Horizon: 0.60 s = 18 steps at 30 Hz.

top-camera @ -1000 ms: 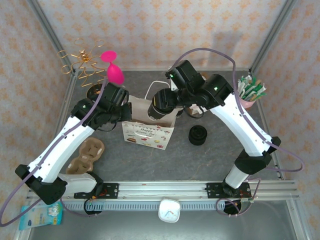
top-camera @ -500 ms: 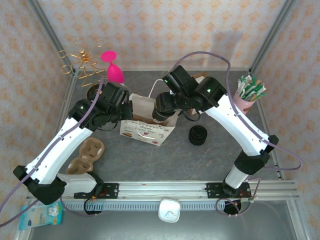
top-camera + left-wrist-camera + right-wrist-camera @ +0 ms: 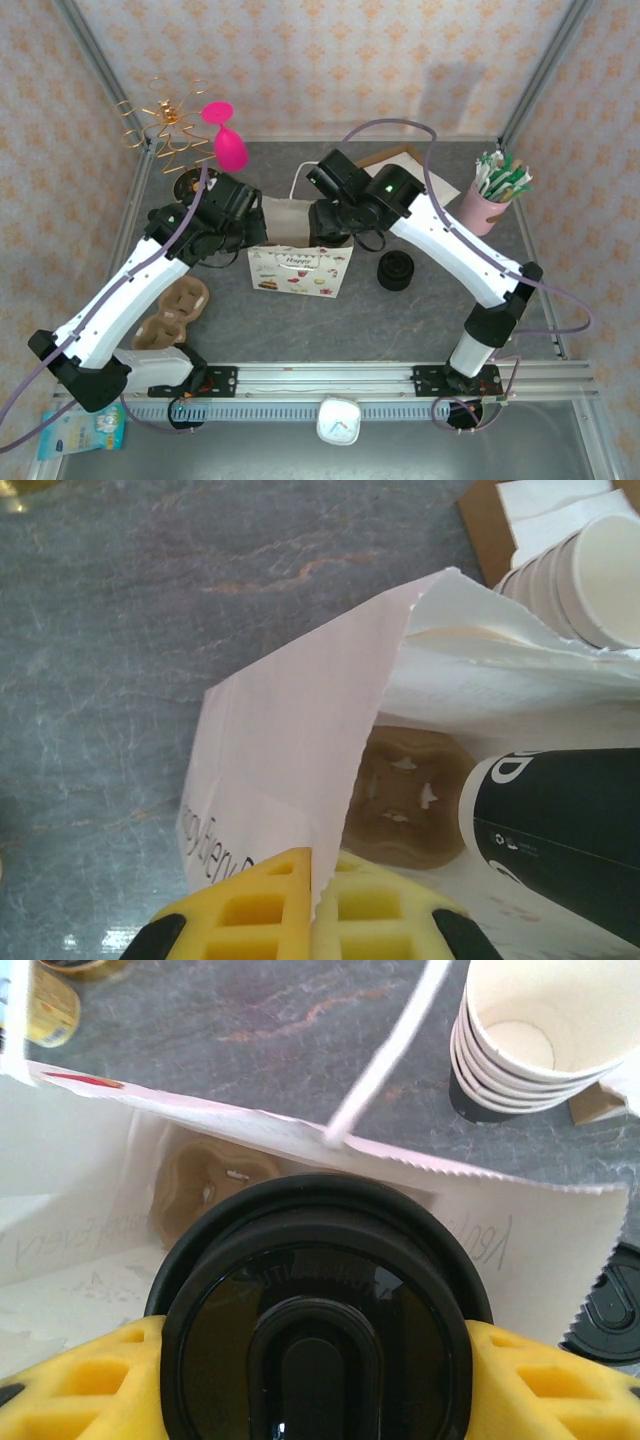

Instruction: Pack the takeout coffee

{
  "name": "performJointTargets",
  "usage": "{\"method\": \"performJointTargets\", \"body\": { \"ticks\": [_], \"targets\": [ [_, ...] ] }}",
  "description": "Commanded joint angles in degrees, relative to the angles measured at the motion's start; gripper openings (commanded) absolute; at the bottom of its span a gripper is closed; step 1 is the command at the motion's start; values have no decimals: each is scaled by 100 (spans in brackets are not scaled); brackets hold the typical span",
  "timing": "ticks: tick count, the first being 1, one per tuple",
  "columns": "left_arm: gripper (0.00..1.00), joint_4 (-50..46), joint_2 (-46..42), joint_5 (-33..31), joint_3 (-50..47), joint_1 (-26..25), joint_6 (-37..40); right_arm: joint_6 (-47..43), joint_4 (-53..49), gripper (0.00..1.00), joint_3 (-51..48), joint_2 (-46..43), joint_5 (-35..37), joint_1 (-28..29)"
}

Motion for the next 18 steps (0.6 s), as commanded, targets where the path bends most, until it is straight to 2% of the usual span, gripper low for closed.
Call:
{"method": "performJointTargets", "body": {
  "ticks": [1, 11, 18],
  "targets": [
    [0, 432, -376, 148, -324, -38, -396, 118, 203, 56, -128, -46, 260, 11],
    [0, 539, -441, 227, -360, -35, -534, 97, -224, 56, 401, 438, 306, 11],
    [0, 711, -476, 292, -521, -32, -675, 134, -223, 56, 251, 501, 332, 20]
  ]
}}
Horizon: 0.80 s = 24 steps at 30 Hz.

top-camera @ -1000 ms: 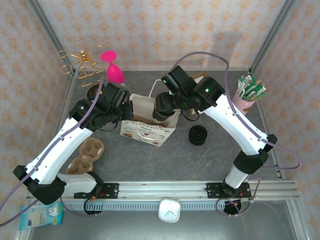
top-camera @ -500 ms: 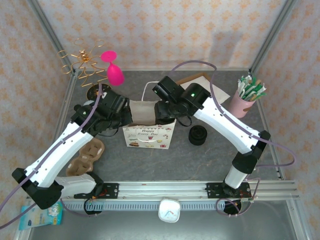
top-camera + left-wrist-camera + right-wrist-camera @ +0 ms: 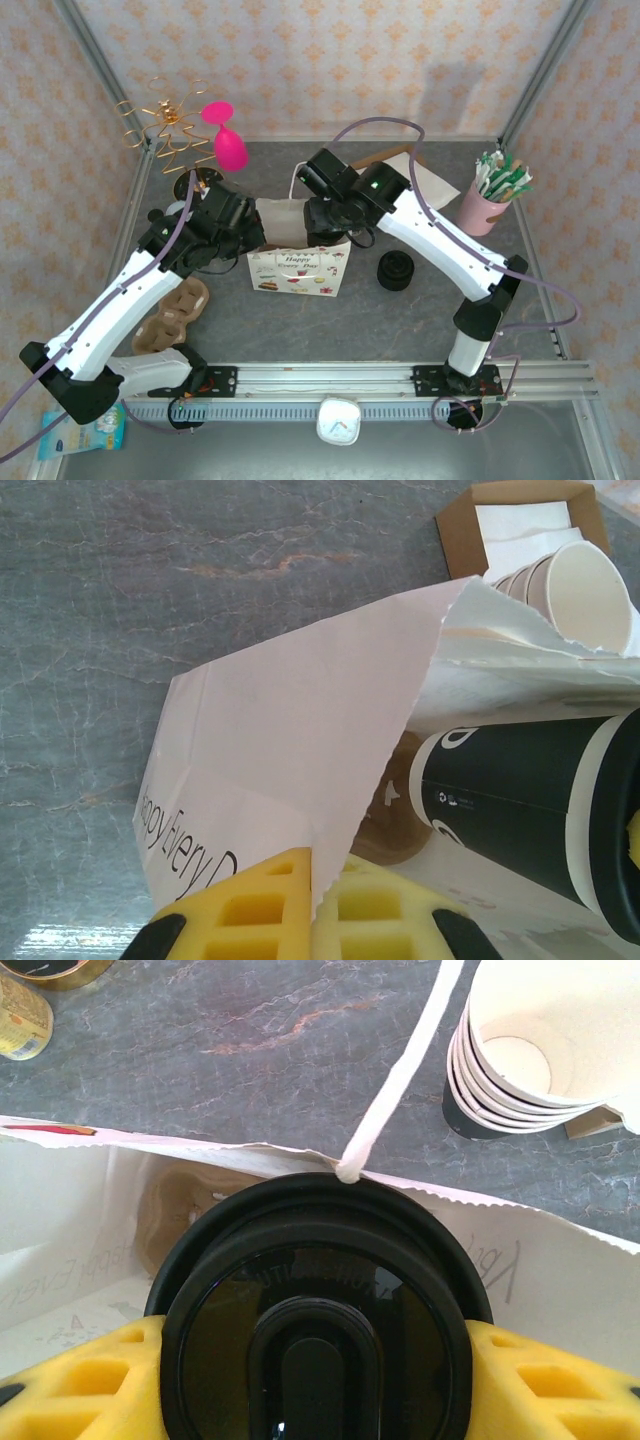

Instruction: Pack the takeout coffee

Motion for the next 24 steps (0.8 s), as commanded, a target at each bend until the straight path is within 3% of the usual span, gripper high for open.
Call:
{"method": "performJointTargets", "body": {
  "ticks": [1, 11, 20, 24],
  "targets": [
    [0, 210, -87, 52, -50, -33, -132, 107, -229, 56, -86, 106, 190, 20],
    [0, 265, -97, 290, -57, -32, -130, 78, -228, 56, 610, 468, -131, 124],
    [0, 449, -223, 450, -246, -41, -266, 136, -222, 55, 656, 721, -290, 142],
    [0, 277, -255, 221, -241, -36, -222, 107, -235, 56, 863, 687, -302, 179]
  ]
}}
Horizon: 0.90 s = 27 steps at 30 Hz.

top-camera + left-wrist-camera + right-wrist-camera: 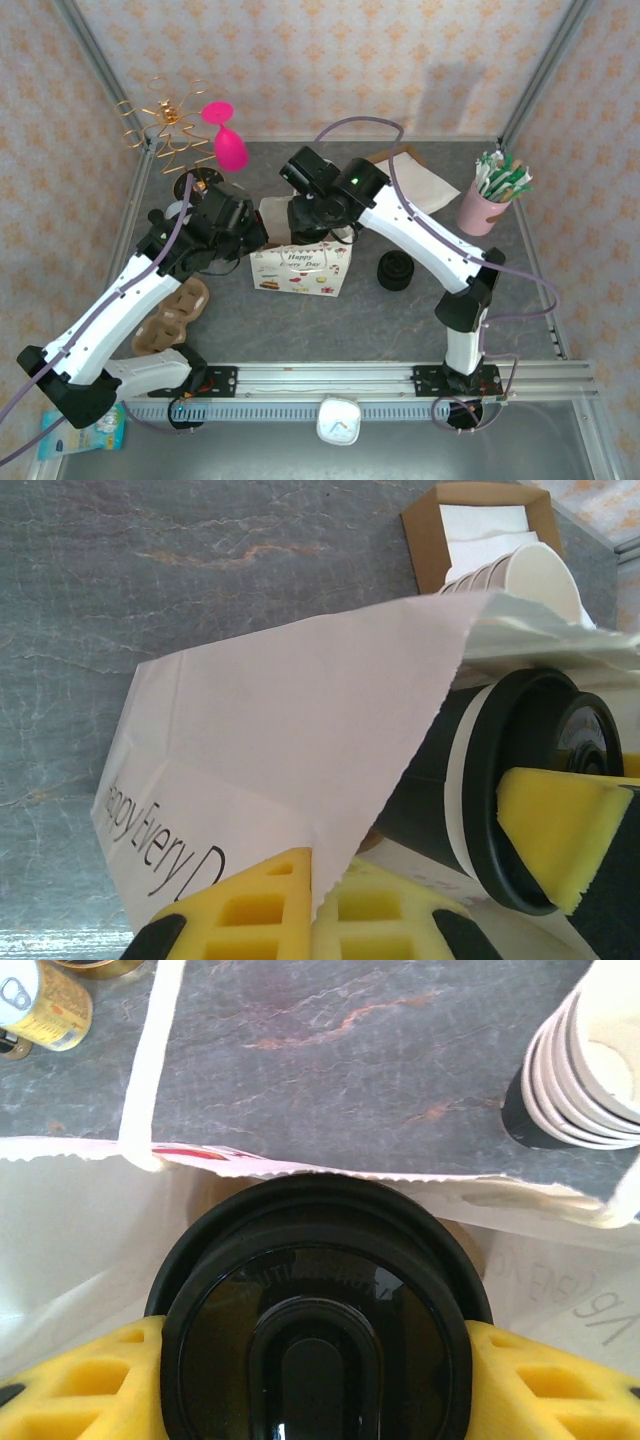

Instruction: Pack the takeout coffee

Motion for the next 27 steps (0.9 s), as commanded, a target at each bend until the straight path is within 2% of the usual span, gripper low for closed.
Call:
{"method": "performJointTargets", "body": {
  "ticks": [1, 10, 17, 27],
  "targets": [
    [0, -112, -114, -133, -42, -39, -18, 76, -176, 56, 35, -80, 65, 46],
    [0, -237, -60, -248, -45, -41, 62, 39, -183, 56, 291, -395, -273, -92],
    [0, -143, -96, -150, -34, -40, -46, -10, -176, 56, 89, -396, -324, -199],
    [0, 114, -220, 45, -247, -41, -177, 15, -176, 56, -191, -18, 182, -105]
  ]
}}
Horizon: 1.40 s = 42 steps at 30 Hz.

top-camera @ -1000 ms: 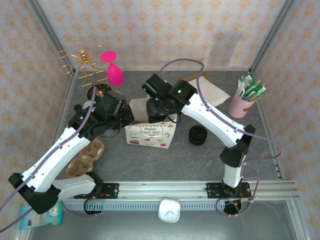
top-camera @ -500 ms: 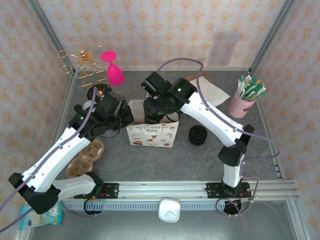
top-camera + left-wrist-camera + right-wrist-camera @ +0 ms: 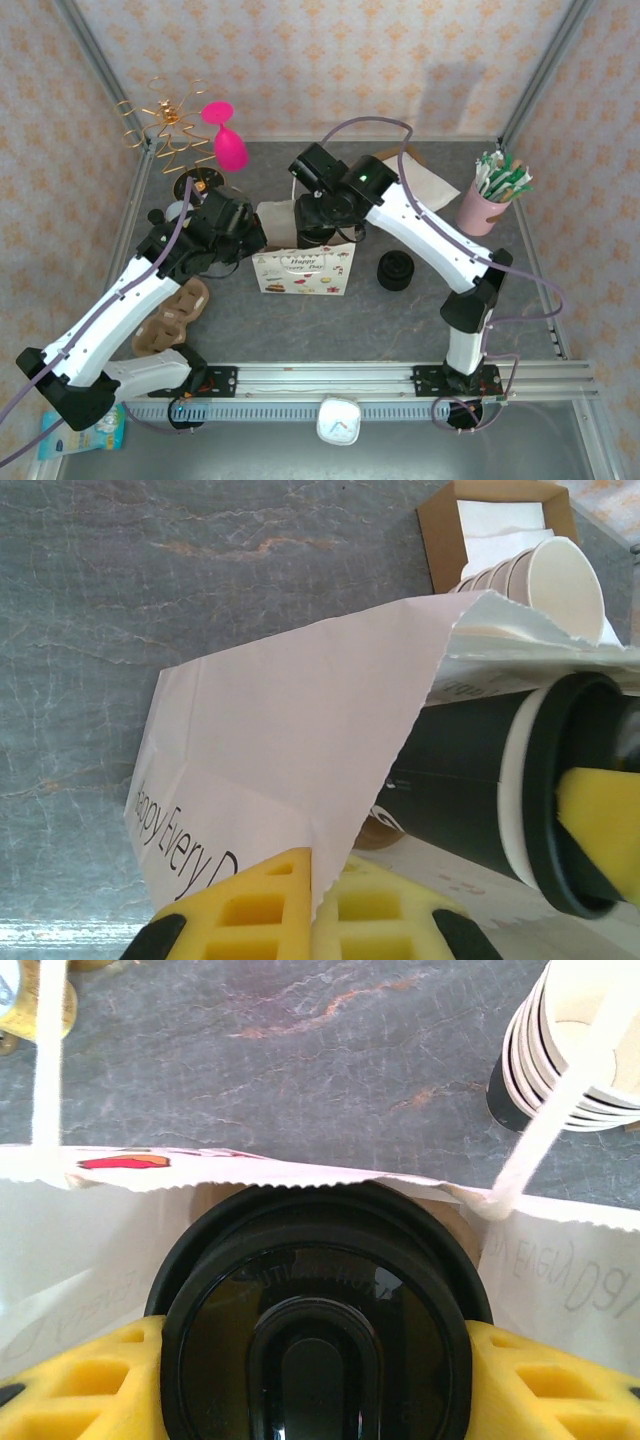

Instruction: Pack the takeout coffee

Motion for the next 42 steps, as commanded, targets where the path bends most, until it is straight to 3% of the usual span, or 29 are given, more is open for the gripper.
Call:
{"method": "performJointTargets", "body": {
  "ticks": [1, 10, 36, 39, 42],
  "targets": [
    [0, 85, -140, 24, -90, -41, -75, 43, -96, 56, -33, 128, 375, 65],
    [0, -7, -246, -171, -211, -42, -172, 171, -107, 57, -749, -134, 714, -123],
    [0, 300, -264, -84, -461, -41, -252, 42, -108, 55, -1090, 49, 327, -90],
    [1, 290, -241, -141, -419, -43, -249, 33, -107, 55, -1221, 48, 373, -92],
    [11, 268, -162, -196, -325, -48, -200, -11, -93, 55, -1273, 91, 418, -90]
  ]
}}
